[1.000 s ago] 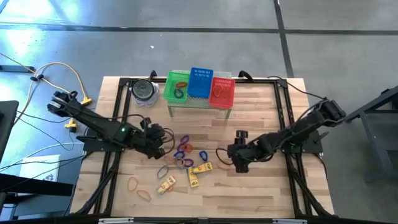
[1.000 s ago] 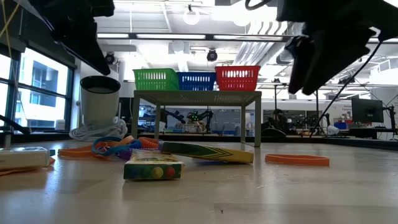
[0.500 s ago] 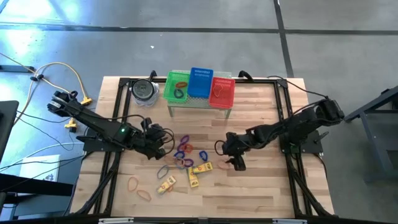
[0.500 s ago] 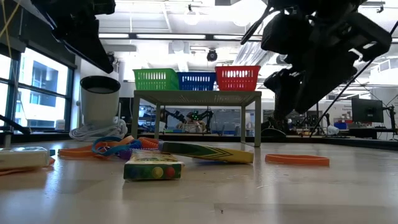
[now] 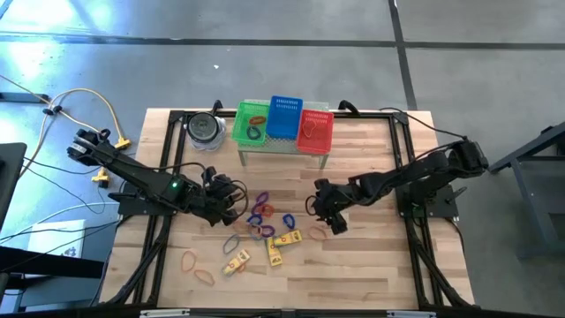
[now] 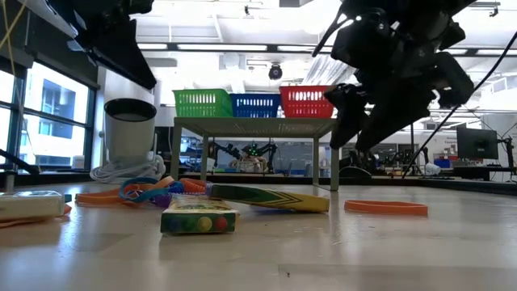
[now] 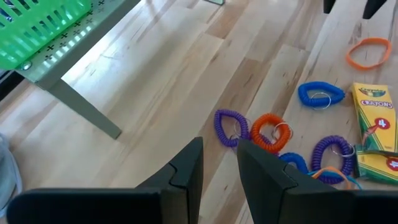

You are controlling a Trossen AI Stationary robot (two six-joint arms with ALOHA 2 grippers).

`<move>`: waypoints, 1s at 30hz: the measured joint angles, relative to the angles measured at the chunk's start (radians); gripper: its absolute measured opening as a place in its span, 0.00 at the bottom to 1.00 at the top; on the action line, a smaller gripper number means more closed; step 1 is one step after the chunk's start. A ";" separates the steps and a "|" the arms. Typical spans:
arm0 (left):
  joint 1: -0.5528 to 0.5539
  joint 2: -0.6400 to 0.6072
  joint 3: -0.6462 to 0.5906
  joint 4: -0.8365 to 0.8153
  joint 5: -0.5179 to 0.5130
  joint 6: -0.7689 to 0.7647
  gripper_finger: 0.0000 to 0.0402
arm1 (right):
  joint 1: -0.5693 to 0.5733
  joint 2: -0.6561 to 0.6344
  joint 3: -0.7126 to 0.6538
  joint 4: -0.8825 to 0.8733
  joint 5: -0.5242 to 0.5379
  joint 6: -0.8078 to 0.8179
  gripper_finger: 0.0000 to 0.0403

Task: Pick & Place Office Desk Supplies
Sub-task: Put the orange rubber band into the red bin on the shelf

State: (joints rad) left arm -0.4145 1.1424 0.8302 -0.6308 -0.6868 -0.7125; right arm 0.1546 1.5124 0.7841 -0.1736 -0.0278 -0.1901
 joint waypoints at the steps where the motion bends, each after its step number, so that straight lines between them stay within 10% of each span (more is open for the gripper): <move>1: 0.000 0.000 0.000 0.000 0.000 -0.006 0.23 | -0.006 0.000 0.000 -0.002 -0.001 -0.010 0.53; 12: 0.000 0.000 0.000 0.001 0.003 -0.163 0.23 | -0.014 0.047 0.003 0.058 -0.031 -0.048 0.53; 30: 0.000 0.001 0.000 0.003 -0.026 -0.008 0.23 | 0.155 0.160 0.023 0.078 0.224 -0.066 0.53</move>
State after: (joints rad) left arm -0.4145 1.1431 0.8299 -0.6273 -0.7127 -0.7205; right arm 0.3092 1.6719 0.8070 -0.0952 0.1962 -0.2560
